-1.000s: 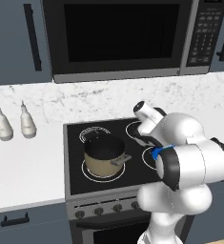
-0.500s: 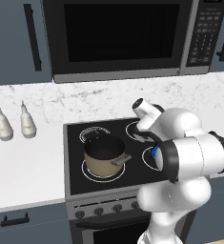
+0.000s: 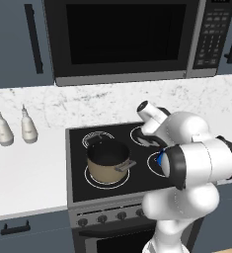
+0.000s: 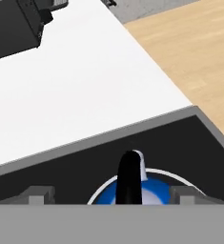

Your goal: Pick the kettle from the counter and place it on a stove burner. Then turn the burner on.

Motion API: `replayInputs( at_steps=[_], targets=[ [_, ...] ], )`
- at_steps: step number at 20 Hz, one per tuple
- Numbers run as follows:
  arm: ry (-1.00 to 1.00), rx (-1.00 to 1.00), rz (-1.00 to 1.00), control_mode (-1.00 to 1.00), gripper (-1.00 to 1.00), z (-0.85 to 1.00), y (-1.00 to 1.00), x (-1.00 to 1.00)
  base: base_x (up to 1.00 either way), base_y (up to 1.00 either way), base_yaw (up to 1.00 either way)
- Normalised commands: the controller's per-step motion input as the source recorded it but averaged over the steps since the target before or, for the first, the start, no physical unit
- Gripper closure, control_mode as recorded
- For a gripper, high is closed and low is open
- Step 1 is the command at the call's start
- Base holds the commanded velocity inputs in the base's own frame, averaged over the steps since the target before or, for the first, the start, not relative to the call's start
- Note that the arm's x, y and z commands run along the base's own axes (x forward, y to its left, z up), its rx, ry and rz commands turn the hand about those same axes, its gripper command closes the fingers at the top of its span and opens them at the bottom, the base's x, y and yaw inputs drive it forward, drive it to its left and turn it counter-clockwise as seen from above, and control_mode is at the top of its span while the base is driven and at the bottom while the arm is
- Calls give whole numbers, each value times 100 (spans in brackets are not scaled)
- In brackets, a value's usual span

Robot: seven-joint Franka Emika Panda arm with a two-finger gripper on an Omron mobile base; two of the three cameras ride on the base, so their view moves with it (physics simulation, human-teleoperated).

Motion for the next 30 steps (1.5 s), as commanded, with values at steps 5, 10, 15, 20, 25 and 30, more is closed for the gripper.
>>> replayInputs(
  at_steps=[5,10,15,20,25,30],
  targets=[
    [-5,0,0,-100,-100,30,20,-35,0,0,0],
    [-18,0,0,-100,-100,58,2,-97,0,0,0],
    [-22,0,9,-100,-100,25,-48,-100,0,0,0],
    [-19,4,16,-100,-100,0,-74,-73,0,0,0],
    [-25,20,10,-100,-100,2,-45,-25,0,0,0],
    [-6,8,1,-100,-100,1,-7,-2,0,0,0]
  ],
)
